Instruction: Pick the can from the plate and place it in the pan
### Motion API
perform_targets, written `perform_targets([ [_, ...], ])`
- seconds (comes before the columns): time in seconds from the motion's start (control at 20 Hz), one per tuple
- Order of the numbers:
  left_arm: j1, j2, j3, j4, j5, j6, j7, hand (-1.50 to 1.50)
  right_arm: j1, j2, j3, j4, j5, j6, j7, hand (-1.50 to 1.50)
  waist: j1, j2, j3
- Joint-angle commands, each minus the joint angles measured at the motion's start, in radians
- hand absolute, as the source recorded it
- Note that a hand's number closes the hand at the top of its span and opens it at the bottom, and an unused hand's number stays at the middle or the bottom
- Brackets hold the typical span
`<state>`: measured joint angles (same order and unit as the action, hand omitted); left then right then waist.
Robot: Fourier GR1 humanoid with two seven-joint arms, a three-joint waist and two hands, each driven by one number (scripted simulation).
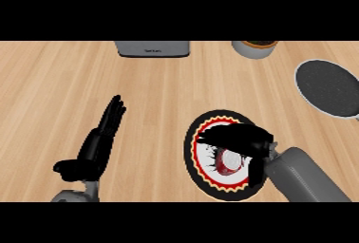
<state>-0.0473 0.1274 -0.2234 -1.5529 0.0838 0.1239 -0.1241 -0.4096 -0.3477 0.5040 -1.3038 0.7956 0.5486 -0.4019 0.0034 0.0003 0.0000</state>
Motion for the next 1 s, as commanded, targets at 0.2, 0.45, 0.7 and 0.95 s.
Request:
perform_targets([
  [0.2,-0.056,-0.003,0.067,0.030,-0.006,-0.041,0.037,0.00,-0.008,0.077,-0.023,0.123,0.131,-0.039,-0.042,-1.50,0.000,0.000,0.000],
  [0.45,0.017,-0.004,0.031,-0.057,-0.033,-0.037,0.047,0.00,0.005,0.086,0.060,0.166,0.224,-0.068,-0.076,1.50,0.004,0.000,0.000],
  [0.7,-0.048,-0.059,0.022,-0.012,-0.054,-0.013,0.065,0.00,-0.027,0.149,0.086,0.260,0.317,-0.176,-0.101,1.50,0.002,0.002,0.000],
  [0.95,0.017,-0.044,0.045,-0.048,-0.061,-0.038,0.045,0.00,-0.030,0.121,-0.012,0.233,0.331,-0.187,-0.184,1.50,0.000,0.000,0.000],
])
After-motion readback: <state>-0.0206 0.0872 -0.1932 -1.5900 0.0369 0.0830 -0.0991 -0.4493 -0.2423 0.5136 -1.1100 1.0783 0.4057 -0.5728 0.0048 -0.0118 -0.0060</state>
